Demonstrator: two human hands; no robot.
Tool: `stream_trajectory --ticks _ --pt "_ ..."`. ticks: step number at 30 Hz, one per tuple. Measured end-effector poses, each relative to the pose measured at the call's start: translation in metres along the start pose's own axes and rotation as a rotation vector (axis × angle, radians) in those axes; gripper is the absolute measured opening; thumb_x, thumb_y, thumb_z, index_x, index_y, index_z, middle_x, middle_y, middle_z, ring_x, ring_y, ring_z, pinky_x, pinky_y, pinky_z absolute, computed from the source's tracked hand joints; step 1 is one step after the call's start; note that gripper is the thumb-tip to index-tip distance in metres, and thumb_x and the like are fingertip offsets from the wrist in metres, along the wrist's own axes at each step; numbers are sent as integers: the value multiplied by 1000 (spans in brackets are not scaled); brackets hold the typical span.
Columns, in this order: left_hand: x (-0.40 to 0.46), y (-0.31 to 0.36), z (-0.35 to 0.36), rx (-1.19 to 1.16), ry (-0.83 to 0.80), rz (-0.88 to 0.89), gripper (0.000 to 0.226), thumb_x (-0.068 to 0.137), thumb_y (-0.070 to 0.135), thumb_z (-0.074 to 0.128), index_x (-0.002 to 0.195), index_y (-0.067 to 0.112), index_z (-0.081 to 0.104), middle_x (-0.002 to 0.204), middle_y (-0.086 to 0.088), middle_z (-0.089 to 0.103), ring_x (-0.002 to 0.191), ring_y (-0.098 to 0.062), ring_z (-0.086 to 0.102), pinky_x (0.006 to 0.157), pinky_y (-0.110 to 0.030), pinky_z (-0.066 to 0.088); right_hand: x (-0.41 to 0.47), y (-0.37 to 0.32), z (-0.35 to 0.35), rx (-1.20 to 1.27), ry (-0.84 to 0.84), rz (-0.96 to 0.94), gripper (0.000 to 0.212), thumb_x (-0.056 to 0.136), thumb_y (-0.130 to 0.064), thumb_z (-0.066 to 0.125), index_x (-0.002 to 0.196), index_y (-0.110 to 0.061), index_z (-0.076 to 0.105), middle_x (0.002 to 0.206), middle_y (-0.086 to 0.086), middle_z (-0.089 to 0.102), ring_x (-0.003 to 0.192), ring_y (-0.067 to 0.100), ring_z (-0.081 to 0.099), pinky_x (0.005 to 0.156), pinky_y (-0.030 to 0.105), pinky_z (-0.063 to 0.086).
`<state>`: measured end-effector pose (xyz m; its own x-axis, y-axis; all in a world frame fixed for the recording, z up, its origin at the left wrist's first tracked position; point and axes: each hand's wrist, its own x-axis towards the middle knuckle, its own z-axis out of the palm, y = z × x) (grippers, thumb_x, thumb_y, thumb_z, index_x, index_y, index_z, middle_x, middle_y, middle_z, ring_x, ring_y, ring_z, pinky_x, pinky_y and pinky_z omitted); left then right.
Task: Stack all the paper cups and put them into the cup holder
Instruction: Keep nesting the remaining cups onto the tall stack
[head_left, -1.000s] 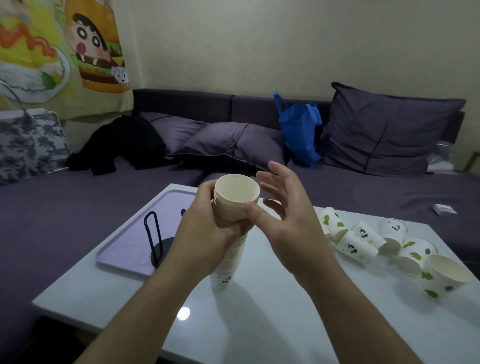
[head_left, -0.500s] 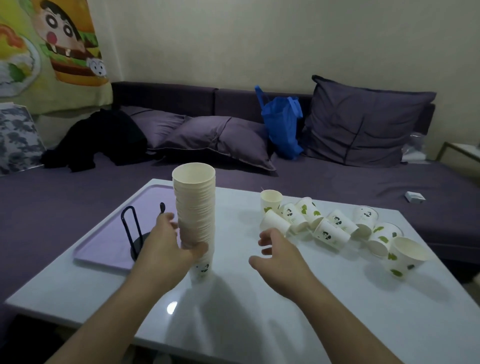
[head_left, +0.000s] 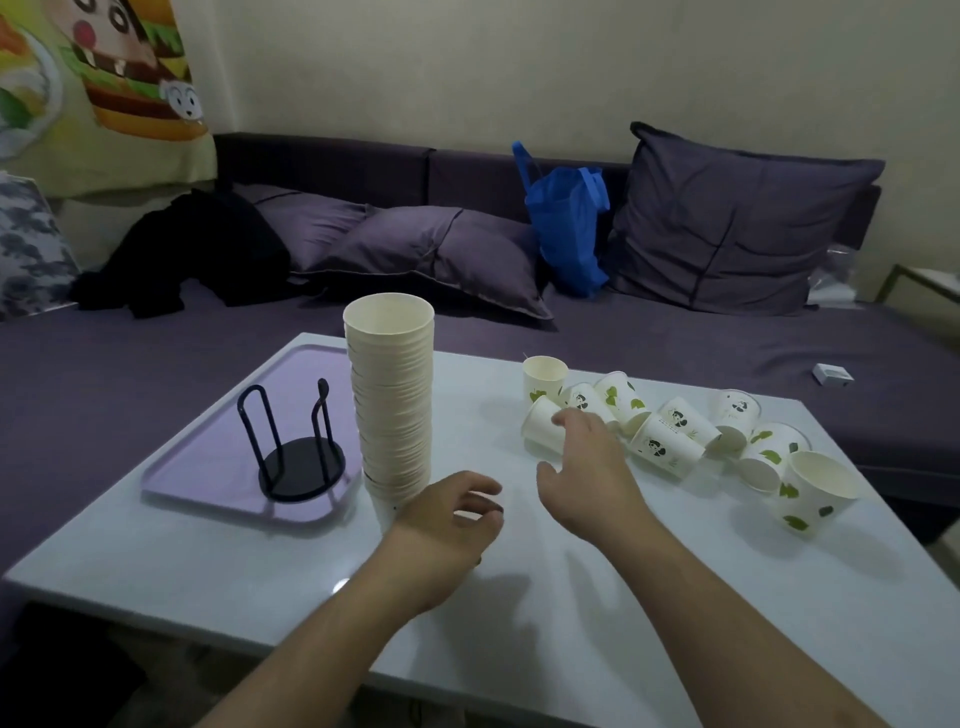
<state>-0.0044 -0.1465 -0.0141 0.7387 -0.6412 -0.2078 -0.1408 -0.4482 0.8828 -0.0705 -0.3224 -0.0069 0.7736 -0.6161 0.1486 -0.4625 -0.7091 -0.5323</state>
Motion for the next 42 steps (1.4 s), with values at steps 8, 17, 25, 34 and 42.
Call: stream_trajectory --ticks 8,17,25,34,42 --pt "23 -6 18 1 -30 7 22 88 36 61 110 40 63 105 17 75 100 -9 73 88 -42 64 65 15 37 -321 0 -33 76 92 -30 71 153 -10 32 155 11 40 144 32 33 121 42 31" --pt "30 -6 23 -79 59 -45 31 92 25 67 122 26 61 112 11 70 102 -14 72 92 -43 62 60 28 47 -71 -45 120 43 84 -29 75 122 -18 58 119 4 57 105 22 58 80 34 50" --pt "16 7 30 -469 134 -100 69 85 42 83 142 28 47 119 10 66 97 -6 67 89 -37 61 12 38 -22 375 -851 -62 41 83 -14 80 122 -27 75 121 -3 76 114 17 72 94 41 61" --pt "18 -7 34 -331 165 -3 49 84 28 85 123 30 56 120 14 64 104 -7 66 88 -25 53 101 31 -5 -157 -186 -83 58 87 4 56 139 -22 57 169 -15 11 119 27 59 85 35 58" --pt "10 -24 17 -296 25 84 45 92 13 77 127 35 60 130 16 62 98 -2 66 72 -5 49 120 4 27 -227 -154 -64 44 95 1 50 136 -8 61 128 4 60 115 28 63 89 33 52"
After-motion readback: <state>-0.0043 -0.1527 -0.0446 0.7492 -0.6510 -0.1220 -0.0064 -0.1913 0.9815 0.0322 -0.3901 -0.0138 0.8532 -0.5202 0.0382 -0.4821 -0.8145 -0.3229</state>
